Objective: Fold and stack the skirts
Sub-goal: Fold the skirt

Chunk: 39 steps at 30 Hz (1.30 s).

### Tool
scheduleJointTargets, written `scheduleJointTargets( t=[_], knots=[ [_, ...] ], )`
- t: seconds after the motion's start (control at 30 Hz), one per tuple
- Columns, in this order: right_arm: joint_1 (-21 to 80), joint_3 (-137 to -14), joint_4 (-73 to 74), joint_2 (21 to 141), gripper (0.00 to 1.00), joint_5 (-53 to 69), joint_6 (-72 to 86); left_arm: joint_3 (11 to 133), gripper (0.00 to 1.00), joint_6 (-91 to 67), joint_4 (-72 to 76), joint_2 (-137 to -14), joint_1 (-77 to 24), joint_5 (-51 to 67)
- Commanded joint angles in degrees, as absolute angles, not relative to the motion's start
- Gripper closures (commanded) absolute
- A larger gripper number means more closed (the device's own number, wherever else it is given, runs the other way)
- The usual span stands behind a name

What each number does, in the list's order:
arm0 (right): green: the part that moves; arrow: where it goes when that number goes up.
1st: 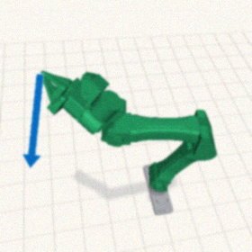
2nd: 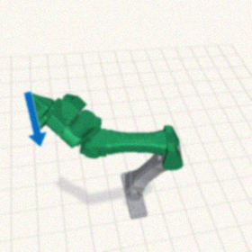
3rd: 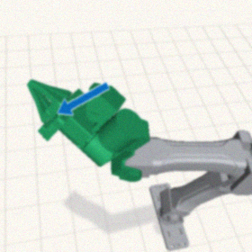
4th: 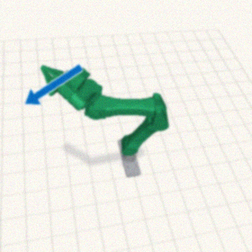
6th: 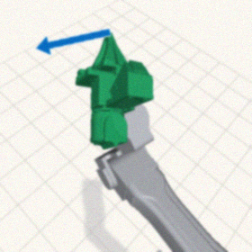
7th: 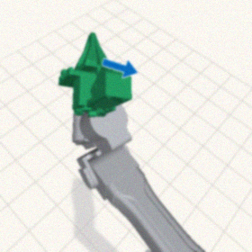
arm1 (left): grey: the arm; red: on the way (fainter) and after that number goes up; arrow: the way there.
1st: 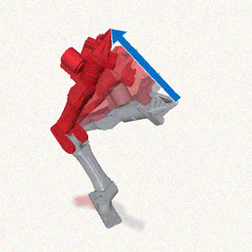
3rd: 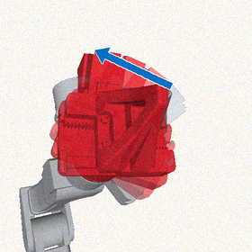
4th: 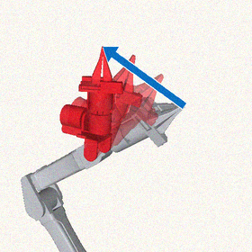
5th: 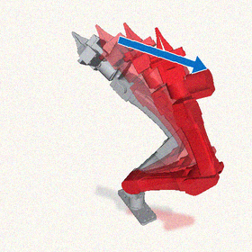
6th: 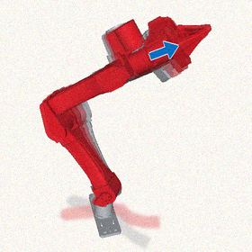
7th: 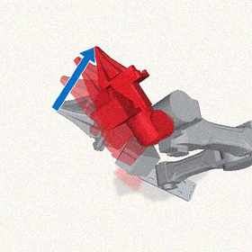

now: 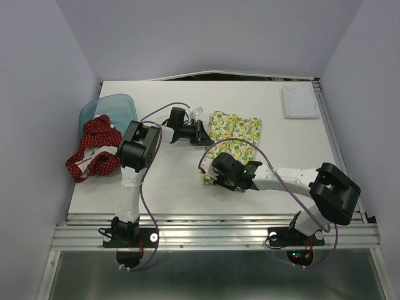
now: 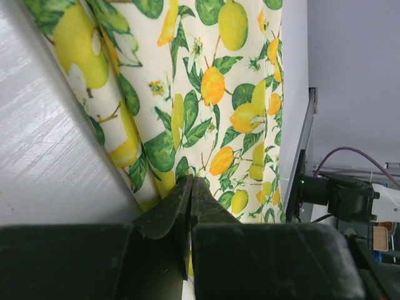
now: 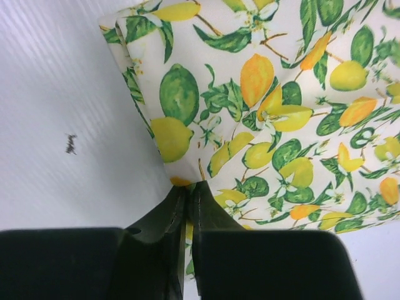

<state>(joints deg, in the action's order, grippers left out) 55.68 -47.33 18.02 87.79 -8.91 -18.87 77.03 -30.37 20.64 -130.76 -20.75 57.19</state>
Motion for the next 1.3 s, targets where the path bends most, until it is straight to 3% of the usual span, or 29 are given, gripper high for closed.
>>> scheduleJointTargets(
  t=[0.0, 0.27, 0.5, 0.97, 1.27],
  knots=[
    [55.6, -57.2, 29.1, 86.0, 0.99, 0.0, -16.9, 76.0, 0.89, -22.9, 12.0, -131.0, -20.3, 51.3],
    [53.8, -64.6, 40.2, 88.2, 0.99, 14.1, -19.2, 75.9, 0.9, -16.8, 5.8, -129.6, -20.1, 48.0],
    [41.1, -74.2, 48.5, 93.2, 0.99, 24.8, -25.6, 75.8, 0.91, -15.9, 4.7, -129.8, -20.1, 47.8],
    [26.1, -94.1, 58.1, 105.0, 0.99, 29.4, -36.7, 78.0, 0.91, -12.8, 0.4, -130.7, -20.1, 46.2],
    [19.5, -99.0, 57.4, 115.4, 0.99, 28.1, -44.9, 78.7, 0.91, -12.4, 0.1, -131.1, -20.1, 46.3]
  ],
)
